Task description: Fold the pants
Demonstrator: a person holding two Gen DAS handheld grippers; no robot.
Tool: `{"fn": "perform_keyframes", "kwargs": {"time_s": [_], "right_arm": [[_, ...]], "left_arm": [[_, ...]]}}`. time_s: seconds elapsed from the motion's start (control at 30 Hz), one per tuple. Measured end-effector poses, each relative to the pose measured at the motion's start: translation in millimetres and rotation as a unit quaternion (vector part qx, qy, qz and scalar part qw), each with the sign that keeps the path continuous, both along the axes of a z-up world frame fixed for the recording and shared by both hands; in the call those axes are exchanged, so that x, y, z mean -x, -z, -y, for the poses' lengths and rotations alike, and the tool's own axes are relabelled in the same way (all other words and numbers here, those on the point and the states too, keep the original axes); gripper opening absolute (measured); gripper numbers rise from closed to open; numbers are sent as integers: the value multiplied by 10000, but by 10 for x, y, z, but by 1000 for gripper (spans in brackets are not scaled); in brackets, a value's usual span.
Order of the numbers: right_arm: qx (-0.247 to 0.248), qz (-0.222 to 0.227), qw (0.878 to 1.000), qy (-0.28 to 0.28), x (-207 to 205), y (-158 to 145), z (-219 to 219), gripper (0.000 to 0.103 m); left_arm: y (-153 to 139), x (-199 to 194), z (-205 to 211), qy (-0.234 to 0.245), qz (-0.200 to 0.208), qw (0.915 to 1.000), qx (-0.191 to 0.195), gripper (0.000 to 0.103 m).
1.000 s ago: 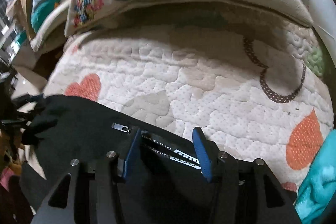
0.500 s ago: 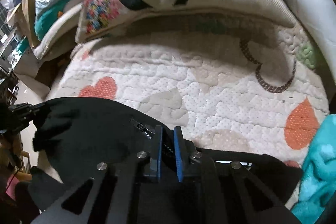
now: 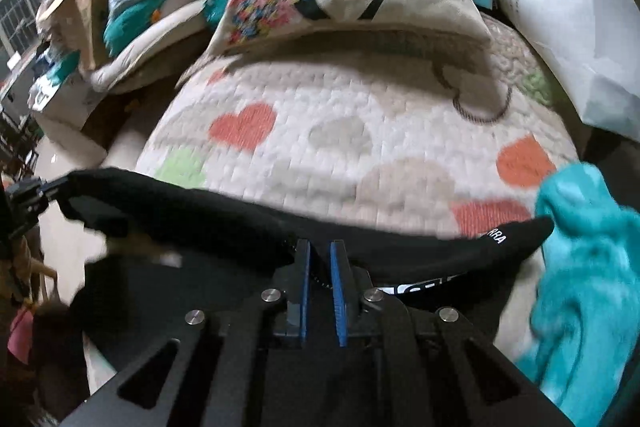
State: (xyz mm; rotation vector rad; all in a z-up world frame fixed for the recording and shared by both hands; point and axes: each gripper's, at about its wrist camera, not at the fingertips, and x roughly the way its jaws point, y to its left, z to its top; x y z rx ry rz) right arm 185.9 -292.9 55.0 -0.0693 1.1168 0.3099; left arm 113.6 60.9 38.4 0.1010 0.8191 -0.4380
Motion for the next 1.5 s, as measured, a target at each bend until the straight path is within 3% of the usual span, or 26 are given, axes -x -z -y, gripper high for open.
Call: {"fn": "perform_keyframes", "kwargs": {"time_s": [0.1, 0.17, 0.4, 0.5, 0.57, 0.63, 0.67, 0.77, 0.87, 0.97, 1.03, 1.2, 1.27, 1.33, 1.37, 1.5], "right_arm": [[134, -164, 9998, -45, 373, 44, 15, 10], [195, -331, 9992, -73, 602, 111, 43, 1], [546, -811, 9952, -53, 1154, 318, 144, 2], [615, -726, 9954, 72, 1232, 247, 145, 3], [405, -662, 9968, 198, 1237, 162, 158, 12], [42, -606, 9972, 442, 1220, 86, 210, 60], [-229, -562, 9962, 619, 1203, 53, 253, 67], [-981, -616, 9850, 1282, 1068, 72, 438, 68], [-1633, -753, 9597, 2160, 923, 240, 727, 68], [-2258, -955, 9223, 2988, 848, 495, 982, 66], [-2369, -977, 9112, 3227, 810, 597, 1019, 62], [-2035, -632, 9065, 3644, 562, 710, 1026, 62], [-2021, -511, 9032, 3753, 492, 709, 1067, 57], [-2020, -442, 9010, 3814, 465, 692, 1064, 21], [-2043, -439, 9000, 3826, 480, 683, 1109, 11], [-1884, -284, 9060, 3779, 650, 476, 1082, 6]], "left_arm": [[36, 366, 48, 110, -51, 9998, -128, 6], [85, 540, 42, 134, -194, 9997, -116, 6], [314, 1093, 186, 259, -826, 9944, -608, 6], [322, 1237, 86, 133, -1173, 9920, -452, 6], [282, 1272, -40, -50, -1307, 9912, -191, 6], [212, 1310, -204, -326, -1361, 9900, 154, 6], [183, 1318, -264, -430, -1350, 9895, 274, 6], [100, 1344, -386, -726, -1220, 9886, 492, 6], [42, 1333, -390, -834, -1073, 9886, 645, 6], [12, 1344, -347, -849, -911, 9895, 734, 8], [22, 1334, -327, -850, -882, 9893, 791, 9], [45, 1318, -364, -903, -891, 9878, 902, 11], [43, 1308, -427, -983, -896, 9866, 949, 15], [41, 1309, -484, -1068, -900, 9852, 996, 16], [36, 1314, -517, -1113, -902, 9844, 1023, 16], [7, 1371, -588, -1224, -897, 9827, 1060, 16]]}}
